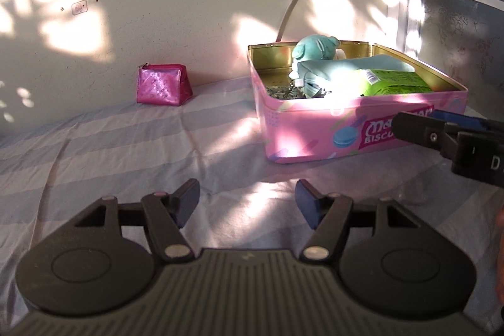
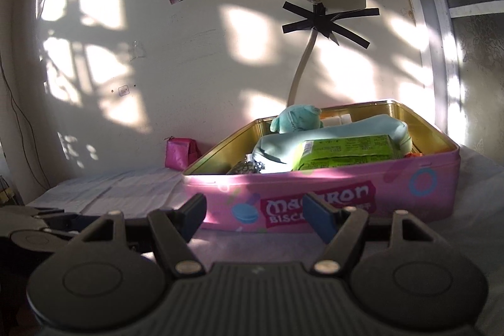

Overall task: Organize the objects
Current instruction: 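Withdraw both grippers from the tin toward the pink pouch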

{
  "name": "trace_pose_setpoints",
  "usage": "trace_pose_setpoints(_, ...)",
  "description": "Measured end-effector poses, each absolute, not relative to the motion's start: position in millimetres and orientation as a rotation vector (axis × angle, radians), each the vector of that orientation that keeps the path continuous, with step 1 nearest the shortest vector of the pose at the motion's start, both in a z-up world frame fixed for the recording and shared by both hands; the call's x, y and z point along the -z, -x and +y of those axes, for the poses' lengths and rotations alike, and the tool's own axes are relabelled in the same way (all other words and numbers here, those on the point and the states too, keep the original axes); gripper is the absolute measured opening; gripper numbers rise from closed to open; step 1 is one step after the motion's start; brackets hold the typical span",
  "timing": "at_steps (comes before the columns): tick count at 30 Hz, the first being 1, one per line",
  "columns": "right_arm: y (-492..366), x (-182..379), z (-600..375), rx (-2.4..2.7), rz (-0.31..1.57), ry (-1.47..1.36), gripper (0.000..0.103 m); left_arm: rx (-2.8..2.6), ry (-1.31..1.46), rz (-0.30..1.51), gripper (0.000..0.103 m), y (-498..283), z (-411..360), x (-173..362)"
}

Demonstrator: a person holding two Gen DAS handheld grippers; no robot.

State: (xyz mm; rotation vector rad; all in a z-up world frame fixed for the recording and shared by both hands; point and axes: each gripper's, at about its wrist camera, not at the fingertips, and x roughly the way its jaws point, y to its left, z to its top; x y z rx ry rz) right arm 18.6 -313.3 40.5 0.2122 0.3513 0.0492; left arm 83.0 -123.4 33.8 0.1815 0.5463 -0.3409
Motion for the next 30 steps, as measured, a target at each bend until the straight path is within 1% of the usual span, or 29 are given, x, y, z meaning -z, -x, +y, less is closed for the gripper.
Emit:
trace_pose_setpoints(5, -31.0, -45.5, -278.1, -0.106, 0.366, -0.162, 0.07, 0.276, -0.16, 0.554, 0.072, -87.5, -86.3, -29.6)
trace_pose_setpoints(16, -66.7, -38.3, -217.9, -0.216, 0.453, -0.136, 0.07, 0.116, -0.135, 0.574, 0.072, -114.8, -5.7, -17.9)
trace_pose_setpoints(23, -94.1, -30.5, -189.0, -0.251, 0.504, -0.104, 0.07, 0.046, -0.107, 0.571, 0.072, -140.3, 22.4, -14.5)
trace_pose_setpoints(30, -134.1, -25.1, -176.3, -0.242, 0.547, -0.098, 0.07, 0.045, 0.022, 0.599, 0.072, -156.3, 45.1, -11.7)
